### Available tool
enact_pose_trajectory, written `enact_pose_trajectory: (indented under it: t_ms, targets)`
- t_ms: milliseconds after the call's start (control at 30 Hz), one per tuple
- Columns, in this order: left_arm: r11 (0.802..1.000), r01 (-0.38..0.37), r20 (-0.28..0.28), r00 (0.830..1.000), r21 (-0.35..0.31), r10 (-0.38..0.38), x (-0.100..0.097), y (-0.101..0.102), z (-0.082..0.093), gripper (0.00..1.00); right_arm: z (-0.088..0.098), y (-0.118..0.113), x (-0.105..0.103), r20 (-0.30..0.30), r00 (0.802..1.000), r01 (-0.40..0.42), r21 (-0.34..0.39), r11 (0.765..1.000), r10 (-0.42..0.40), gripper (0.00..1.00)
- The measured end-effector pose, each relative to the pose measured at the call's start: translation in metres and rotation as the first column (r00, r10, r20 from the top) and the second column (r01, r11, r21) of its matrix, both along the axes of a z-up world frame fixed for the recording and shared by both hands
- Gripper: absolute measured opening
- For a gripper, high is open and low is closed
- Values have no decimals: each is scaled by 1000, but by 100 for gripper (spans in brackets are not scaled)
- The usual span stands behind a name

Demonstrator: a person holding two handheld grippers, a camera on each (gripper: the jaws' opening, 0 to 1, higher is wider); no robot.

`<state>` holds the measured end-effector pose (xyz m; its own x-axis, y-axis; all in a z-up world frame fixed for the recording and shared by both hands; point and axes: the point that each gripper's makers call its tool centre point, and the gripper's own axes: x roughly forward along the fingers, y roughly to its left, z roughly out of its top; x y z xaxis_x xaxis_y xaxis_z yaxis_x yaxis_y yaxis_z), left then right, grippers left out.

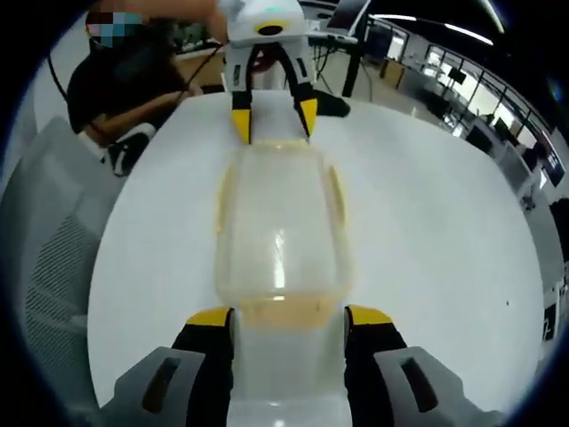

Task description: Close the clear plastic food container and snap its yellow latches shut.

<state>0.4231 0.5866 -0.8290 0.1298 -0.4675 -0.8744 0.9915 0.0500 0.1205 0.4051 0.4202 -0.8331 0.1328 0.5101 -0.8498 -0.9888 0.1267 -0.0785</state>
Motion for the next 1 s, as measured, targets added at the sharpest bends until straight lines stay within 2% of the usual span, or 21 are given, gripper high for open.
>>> enact_pose_trajectory:
  t_ms: [167,600,733,767,933,1000]
  targets:
    - [1000,27,8,1000,9,-27,2,-2,-2,43,-4,-1,-1,-11,1000,-5,-7,1000,5,49]
    - [997,75,-39,996,10,-74,2,-7,-5,42,-6,0,-1,-43,999,-13,-8,1000,12,47]
    - [995,102,-67,993,11,-101,-1,-8,-6,39,-6,0,-3,-57,998,-26,-15,1000,25,44]
    - [995,104,-64,993,12,-103,1,-8,-6,39,-7,0,-6,-77,997,-30,-16,999,29,43]
    - [990,140,-74,988,23,-138,-1,-10,-7,39,-7,-1,-5,-73,997,-33,-18,999,32,43]
    - [987,156,-74,985,25,-154,-2,-10,-7,39,-6,-2,-5,-73,997,-34,-20,999,32,40]
